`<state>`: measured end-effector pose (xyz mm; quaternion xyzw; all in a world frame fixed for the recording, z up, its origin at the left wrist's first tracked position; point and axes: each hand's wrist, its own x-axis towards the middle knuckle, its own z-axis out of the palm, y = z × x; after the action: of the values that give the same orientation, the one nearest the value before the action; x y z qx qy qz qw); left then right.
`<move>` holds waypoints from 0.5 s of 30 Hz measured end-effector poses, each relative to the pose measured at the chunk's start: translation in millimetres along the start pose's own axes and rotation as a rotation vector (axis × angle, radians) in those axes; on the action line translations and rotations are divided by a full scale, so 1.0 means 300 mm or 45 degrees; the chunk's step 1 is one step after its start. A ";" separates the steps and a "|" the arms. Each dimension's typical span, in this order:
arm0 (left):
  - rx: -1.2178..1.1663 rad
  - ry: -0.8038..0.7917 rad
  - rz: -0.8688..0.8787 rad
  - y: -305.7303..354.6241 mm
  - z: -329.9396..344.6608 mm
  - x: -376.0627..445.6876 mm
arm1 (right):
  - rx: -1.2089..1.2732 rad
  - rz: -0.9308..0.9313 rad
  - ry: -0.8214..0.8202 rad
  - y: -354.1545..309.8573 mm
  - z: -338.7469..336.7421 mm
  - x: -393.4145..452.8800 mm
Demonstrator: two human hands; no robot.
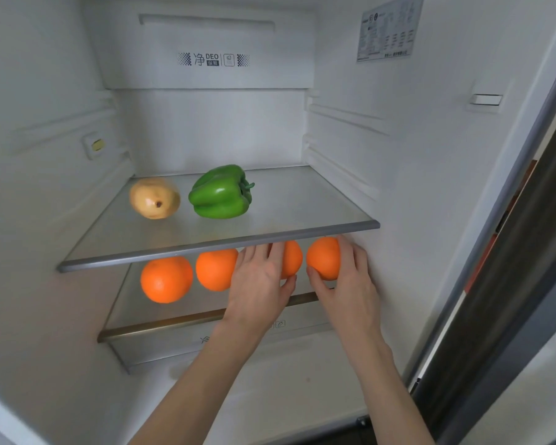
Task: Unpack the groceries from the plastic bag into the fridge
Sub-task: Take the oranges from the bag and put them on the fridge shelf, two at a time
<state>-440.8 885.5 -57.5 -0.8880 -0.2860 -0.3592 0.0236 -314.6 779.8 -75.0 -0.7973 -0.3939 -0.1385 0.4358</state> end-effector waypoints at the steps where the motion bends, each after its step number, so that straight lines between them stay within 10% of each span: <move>1: 0.000 -0.006 -0.002 -0.002 -0.001 -0.002 | -0.008 0.000 -0.001 -0.001 0.000 0.001; 15: 0.038 -0.023 0.013 0.000 -0.020 -0.018 | -0.070 -0.008 -0.036 -0.015 -0.024 -0.001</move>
<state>-447.6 881.4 -56.6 -0.8922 -0.2870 -0.3467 0.0362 -317.2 775.4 -68.3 -0.8098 -0.3985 -0.1392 0.4075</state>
